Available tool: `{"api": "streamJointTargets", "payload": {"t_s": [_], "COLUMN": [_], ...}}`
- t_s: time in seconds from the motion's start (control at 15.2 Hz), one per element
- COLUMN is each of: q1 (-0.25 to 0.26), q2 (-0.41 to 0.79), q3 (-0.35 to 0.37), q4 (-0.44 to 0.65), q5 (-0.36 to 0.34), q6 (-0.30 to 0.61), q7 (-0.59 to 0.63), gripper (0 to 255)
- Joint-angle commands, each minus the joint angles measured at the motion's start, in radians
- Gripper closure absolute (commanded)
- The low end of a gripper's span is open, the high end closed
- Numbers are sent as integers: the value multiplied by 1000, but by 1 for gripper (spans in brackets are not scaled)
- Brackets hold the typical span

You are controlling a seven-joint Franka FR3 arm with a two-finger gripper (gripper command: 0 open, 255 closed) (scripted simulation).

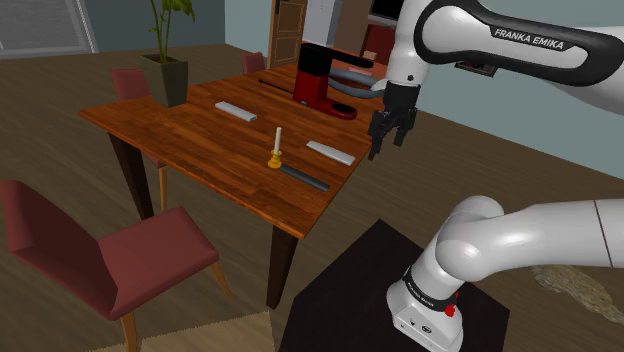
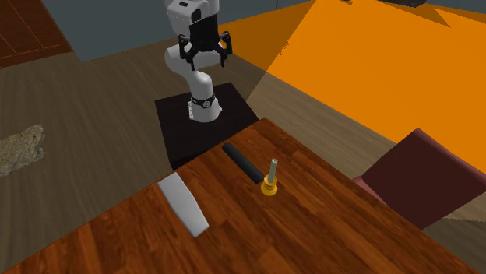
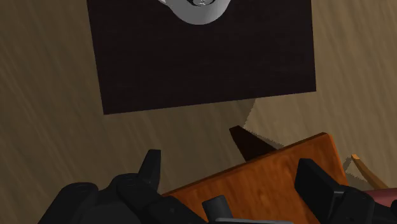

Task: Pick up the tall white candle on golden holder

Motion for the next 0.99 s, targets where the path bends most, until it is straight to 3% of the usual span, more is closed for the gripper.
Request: {"api": "streamJointTargets", "payload": {"t_s": [0.0, 0.46, 0.92], "q1": [0, 1, 1], "q2": [0, 320, 636], "q3": [0, 23, 28], "q4": [0, 159, 381], "q5": [0, 73, 135], "q6": [0, 96, 131], "q7": [0, 104, 189], "gripper": [0, 0, 0]}}
